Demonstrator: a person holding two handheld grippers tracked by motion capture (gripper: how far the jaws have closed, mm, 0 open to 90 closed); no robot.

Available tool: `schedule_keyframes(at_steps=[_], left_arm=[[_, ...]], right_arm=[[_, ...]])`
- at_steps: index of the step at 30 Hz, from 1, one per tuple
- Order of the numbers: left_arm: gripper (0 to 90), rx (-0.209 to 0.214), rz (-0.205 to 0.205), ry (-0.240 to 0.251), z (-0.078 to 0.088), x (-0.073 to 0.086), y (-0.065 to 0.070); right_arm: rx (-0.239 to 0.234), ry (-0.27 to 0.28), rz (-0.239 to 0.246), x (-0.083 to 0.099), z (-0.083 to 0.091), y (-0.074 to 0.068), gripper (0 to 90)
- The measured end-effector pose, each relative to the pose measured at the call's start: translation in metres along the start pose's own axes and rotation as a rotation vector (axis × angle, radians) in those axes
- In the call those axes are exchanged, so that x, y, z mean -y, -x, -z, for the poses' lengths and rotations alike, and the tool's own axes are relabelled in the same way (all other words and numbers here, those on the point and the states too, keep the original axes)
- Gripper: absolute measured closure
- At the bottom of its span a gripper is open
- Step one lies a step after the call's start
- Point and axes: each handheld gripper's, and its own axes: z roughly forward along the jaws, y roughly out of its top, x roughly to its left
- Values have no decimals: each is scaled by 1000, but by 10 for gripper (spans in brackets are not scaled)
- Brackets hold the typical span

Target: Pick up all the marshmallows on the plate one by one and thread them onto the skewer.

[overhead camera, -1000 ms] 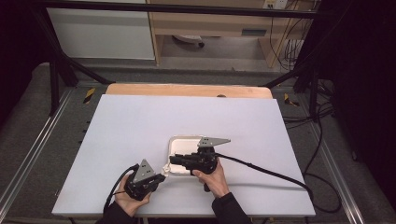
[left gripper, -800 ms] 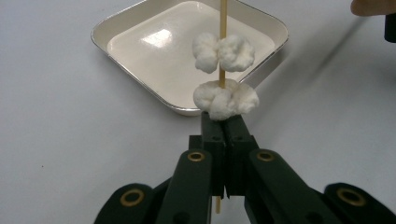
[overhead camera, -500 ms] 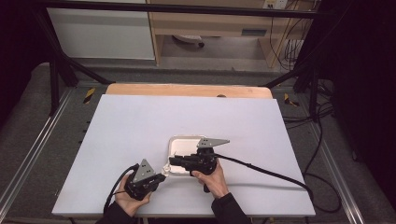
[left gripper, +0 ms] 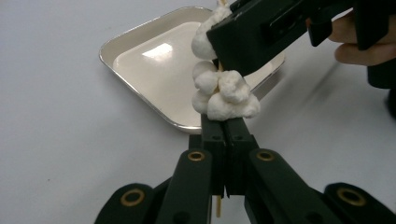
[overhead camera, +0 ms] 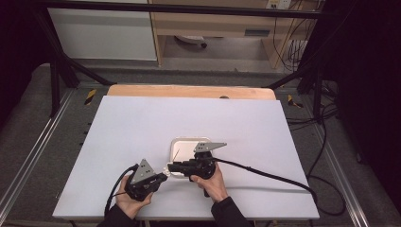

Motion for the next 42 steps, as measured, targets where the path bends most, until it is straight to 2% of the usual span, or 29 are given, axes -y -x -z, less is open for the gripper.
schedule_keyframes(at_steps=[1,3,4,5,10,11,12,13,15,20,27,30,32,35,38,42], left_arm=[[890,5,5,-3,0,0,0],[890,15,11,-10,-2,2,-2],[890,-7,8,-21,-3,3,-2],[890,1,17,-22,-3,4,-3],[890,6,15,-10,-3,3,-2],[890,-4,11,-9,-3,3,-2],[891,-8,17,-5,-2,4,-3],[890,-10,25,-1,0,4,-5],[890,-12,31,2,2,4,-7],[890,-11,27,5,3,4,-7],[889,0,39,4,3,2,-9],[888,6,40,-1,4,0,-10],[887,25,40,1,3,-2,-11],[887,29,45,-16,3,-5,-14],[886,18,49,-43,4,-9,-16],[886,17,46,-65,1,-15,-19]], right_arm=[[-8,11,-9,-1,1,0,811],[19,7,13,-1,2,-2,747],[40,9,34,-1,3,-2,600],[17,11,28,-3,5,-3,527],[33,-13,62,-10,13,-8,468],[43,-16,66,-12,15,-8,392],[99,-2,89,-13,17,-9,318],[136,-13,101,-14,19,-8,341],[119,-14,72,-14,25,-6,303],[177,-27,102,-13,33,-3,140],[255,-77,127,-10,50,5,43],[291,-101,123,-6,60,10,28],[318,-122,113,-1,66,14,18],[340,-149,110,6,76,21,8],[363,-150,97,13,88,28,8],[392,-160,123,21,105,34,7]])
